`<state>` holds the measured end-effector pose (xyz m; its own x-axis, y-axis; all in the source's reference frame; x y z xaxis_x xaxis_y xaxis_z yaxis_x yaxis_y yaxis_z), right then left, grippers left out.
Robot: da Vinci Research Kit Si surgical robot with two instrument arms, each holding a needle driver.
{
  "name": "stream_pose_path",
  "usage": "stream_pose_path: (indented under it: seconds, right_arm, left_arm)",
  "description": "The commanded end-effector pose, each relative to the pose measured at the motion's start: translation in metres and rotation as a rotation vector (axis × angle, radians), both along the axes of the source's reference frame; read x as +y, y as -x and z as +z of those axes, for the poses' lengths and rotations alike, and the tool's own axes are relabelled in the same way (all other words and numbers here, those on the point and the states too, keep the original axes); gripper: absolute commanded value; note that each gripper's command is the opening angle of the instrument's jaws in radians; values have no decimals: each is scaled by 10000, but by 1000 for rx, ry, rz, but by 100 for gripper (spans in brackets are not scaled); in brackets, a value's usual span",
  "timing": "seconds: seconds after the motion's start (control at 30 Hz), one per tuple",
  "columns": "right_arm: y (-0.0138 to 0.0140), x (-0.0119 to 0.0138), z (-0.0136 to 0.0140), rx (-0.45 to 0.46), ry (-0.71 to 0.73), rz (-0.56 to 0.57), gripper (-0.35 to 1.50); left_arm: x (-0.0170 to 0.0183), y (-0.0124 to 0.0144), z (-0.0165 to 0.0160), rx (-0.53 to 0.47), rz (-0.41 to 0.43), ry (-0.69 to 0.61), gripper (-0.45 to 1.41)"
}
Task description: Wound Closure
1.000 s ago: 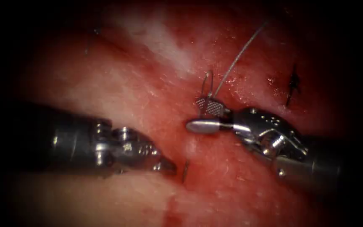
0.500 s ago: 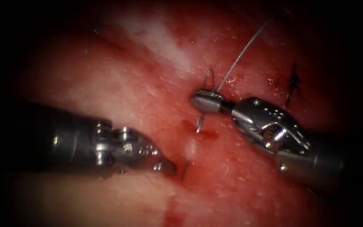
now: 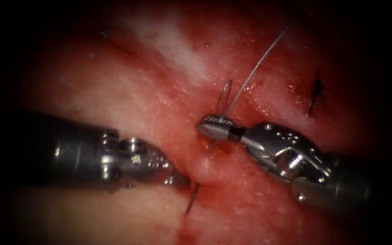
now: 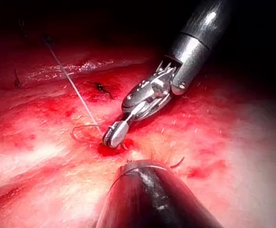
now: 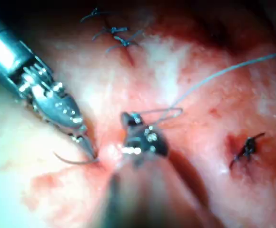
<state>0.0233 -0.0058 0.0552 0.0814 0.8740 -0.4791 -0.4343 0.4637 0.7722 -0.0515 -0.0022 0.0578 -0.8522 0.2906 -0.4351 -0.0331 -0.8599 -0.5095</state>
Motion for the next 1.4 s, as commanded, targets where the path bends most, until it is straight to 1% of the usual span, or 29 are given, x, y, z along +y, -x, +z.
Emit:
stream_pose_path:
  seconds: [0.03,0.07,0.1,0.13,0.17,0.2,0.33,0.4,0.47,0.5,0.53,0.57,0.63,0.73,0.83,0.97,1.1,1.17,1.4]
  right_arm:
    - [-3,6,6,13,7,8,-32]
    - [0,11,7,22,13,19,24]
    - [4,15,8,29,18,28,69]
    - [8,20,8,38,23,38,103]
    - [16,26,9,57,34,42,120]
    - [24,30,8,66,49,45,123]
    - [65,32,4,72,106,20,123]
    - [86,29,1,80,122,-4,123]
    - [103,23,-1,95,121,-25,123]
    - [111,20,-3,99,126,-35,123]
    - [121,15,-4,104,132,-47,123]
    - [127,11,-6,109,132,-54,120]
    - [138,5,-9,118,136,-69,118]
    - [145,0,-11,119,137,-72,115]
    - [143,-1,-10,118,139,-71,115]
    - [139,-4,-6,116,143,-70,115]
    - [136,-8,-2,114,149,-70,115]
    - [134,-10,0,114,151,-70,115]
    - [132,-11,1,113,152,-70,115]
  left_arm:
    - [-1,5,4,-4,2,5,-45]
    - [-1,5,3,-4,2,5,-45]
    - [0,5,3,-8,-2,8,-45]
    - [1,5,2,-13,1,10,-45]
    - [2,4,1,-14,-2,13,-45]
    - [3,4,1,-20,-2,18,-45]
    - [9,3,-3,-59,0,45,-45]
    - [13,3,-5,-99,12,71,-43]
    - [18,3,-9,-161,37,107,-38]
    - [20,2,-10,-190,44,109,-35]
    - [21,2,-11,-229,60,116,-27]
    - [21,2,-11,-256,59,111,-18]
    - [21,2,-10,-324,51,99,-8]
    - [19,4,-9,-404,51,94,-1]
    - [17,7,-7,-486,68,79,5]
    - [14,8,-3,-594,85,81,7]
    - [8,10,0,-628,126,62,12]
    - [5,11,1,-639,141,50,19]
    - [1,12,3,-651,165,60,22]
